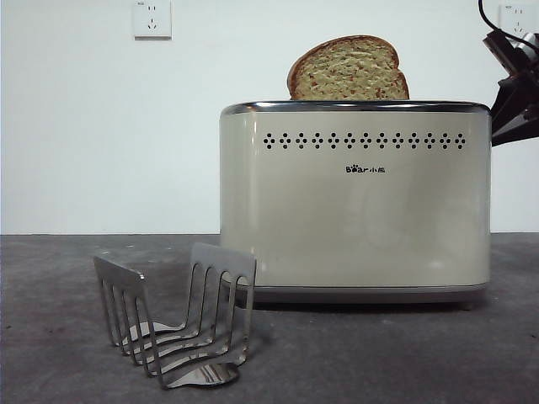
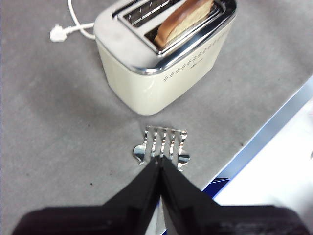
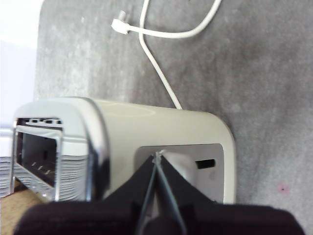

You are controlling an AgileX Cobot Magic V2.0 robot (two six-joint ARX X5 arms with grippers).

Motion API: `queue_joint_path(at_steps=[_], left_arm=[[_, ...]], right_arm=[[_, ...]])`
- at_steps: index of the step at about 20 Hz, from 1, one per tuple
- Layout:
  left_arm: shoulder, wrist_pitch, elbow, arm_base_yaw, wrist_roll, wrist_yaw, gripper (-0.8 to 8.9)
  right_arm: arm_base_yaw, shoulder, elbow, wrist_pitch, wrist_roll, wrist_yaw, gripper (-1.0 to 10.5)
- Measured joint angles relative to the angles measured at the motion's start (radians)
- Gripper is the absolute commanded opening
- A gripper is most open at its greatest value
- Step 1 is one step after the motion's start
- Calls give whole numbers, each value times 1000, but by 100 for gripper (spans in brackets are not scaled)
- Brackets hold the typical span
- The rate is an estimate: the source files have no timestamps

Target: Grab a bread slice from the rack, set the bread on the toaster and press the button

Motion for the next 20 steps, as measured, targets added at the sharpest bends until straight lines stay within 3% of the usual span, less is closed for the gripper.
queue_joint_path(at_steps=[7,20], left_arm=[[-3,0,-37,0,-26,-19,-8],[-3,0,-37,0,-26,-33,-8]], right_arm=[[0,58,4,-30,-19,-4,-6],[0,118,11,-85,-79,69,-7]])
